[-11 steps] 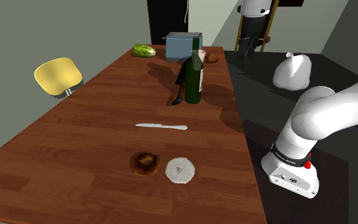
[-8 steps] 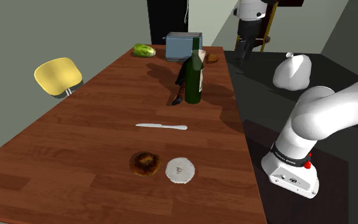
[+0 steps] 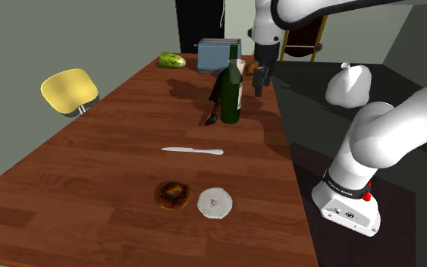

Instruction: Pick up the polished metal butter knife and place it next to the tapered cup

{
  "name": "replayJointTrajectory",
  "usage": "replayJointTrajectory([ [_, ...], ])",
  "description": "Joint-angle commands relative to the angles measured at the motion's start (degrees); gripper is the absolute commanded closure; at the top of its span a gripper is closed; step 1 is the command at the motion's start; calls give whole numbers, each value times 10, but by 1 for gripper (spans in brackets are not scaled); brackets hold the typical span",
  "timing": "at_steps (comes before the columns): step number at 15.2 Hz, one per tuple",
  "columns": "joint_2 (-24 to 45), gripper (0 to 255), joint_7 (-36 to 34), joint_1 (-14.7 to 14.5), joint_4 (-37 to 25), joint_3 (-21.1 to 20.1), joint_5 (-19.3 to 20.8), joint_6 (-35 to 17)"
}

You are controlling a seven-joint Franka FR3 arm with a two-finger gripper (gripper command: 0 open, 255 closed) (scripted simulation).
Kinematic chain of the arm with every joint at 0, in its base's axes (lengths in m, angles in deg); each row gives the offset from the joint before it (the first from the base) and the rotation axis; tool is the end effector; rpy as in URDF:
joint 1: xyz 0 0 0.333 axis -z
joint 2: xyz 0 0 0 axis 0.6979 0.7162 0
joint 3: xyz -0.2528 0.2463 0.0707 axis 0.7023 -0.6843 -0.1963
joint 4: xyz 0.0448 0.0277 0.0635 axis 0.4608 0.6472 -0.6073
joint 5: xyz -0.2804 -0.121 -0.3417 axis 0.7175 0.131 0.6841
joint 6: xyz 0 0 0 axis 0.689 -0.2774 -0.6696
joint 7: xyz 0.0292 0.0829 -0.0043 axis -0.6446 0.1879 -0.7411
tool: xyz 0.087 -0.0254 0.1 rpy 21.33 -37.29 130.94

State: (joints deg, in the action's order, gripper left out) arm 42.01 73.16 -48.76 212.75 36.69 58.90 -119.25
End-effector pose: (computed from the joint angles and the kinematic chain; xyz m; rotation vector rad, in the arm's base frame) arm 0.3901 0.0385 0.5169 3.0785 0.2857 -0.0590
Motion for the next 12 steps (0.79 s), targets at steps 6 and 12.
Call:
replayJointTrajectory([
  [6, 105, 0, -6, -39, -12, -42, -19, -101],
  [12, 205, 0, -13, -66, -45, -79, -22, -174],
])
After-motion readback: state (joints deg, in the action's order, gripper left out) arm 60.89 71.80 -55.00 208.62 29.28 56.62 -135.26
